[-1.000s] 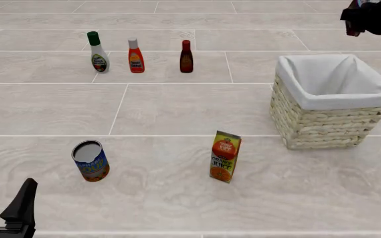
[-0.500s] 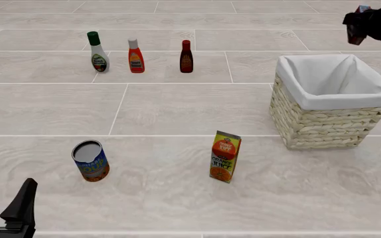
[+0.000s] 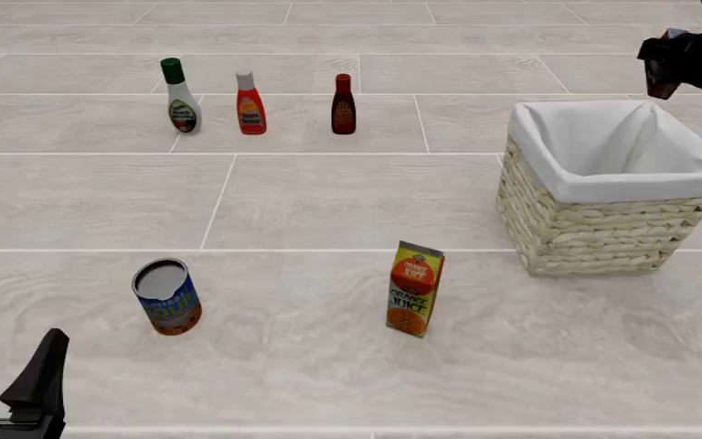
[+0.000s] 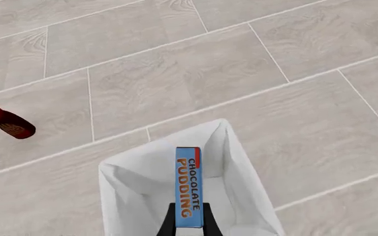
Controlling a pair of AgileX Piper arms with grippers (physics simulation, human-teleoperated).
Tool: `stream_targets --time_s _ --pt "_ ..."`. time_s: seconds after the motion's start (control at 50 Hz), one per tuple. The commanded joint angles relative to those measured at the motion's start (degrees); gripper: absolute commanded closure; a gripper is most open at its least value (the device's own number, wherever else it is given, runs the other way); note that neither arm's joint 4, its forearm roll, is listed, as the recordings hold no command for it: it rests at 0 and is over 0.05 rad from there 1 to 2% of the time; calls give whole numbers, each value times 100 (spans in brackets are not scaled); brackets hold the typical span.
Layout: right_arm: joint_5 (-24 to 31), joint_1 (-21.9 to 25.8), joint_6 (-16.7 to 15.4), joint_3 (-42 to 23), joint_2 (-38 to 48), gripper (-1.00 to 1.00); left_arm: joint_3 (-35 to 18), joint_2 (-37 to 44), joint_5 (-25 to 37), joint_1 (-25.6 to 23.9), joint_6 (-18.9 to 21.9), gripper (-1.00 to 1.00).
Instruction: Pick the chocolate pudding and place it in the basket.
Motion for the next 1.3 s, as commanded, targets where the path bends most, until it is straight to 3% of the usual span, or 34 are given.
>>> stream_targets --time_s 0.02,1.3 --pt "-10 -1 104 149 16 100 0 0 0 0 0 -100" --pt "-126 61 316 671 278 100 0 0 0 0 0 -100"
